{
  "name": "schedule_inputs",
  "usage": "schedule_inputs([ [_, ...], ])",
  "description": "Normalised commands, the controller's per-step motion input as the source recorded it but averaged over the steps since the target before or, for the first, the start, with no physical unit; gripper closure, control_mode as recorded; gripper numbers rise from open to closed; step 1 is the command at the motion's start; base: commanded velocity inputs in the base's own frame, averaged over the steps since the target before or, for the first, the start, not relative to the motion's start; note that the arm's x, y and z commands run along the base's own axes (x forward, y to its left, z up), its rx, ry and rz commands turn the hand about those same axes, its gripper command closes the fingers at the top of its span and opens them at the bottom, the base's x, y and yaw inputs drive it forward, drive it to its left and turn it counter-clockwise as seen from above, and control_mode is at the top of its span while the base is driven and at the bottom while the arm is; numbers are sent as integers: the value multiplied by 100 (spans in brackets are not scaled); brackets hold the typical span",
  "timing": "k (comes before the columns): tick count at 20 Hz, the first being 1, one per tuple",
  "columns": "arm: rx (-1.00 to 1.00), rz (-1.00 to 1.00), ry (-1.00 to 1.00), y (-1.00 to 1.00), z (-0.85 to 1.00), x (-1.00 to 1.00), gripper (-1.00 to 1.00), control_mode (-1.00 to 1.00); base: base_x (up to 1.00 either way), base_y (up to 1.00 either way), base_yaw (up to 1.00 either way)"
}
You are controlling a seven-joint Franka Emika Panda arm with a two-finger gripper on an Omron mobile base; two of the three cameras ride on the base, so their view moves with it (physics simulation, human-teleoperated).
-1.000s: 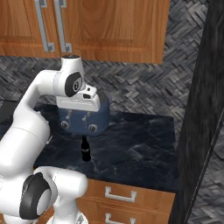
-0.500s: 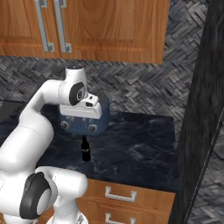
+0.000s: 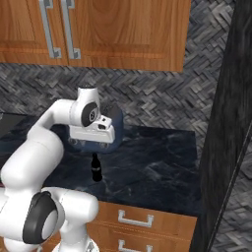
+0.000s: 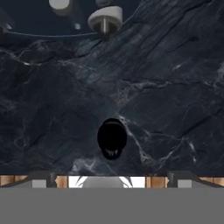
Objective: Move the drinks to the dining counter.
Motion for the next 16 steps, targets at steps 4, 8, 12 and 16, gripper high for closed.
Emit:
schedule_inputs([
  [4, 0, 0, 6, 0, -35, 9, -100, -100, 0, 0, 0],
  [8, 0, 0, 8, 0, -32, 5, -100, -100, 0, 0, 0],
  [12, 0, 0, 8, 0, -31, 0, -100, -100, 0, 0, 0],
  [16, 0, 0, 7, 0, -30, 0, -100, -100, 0, 0, 0],
])
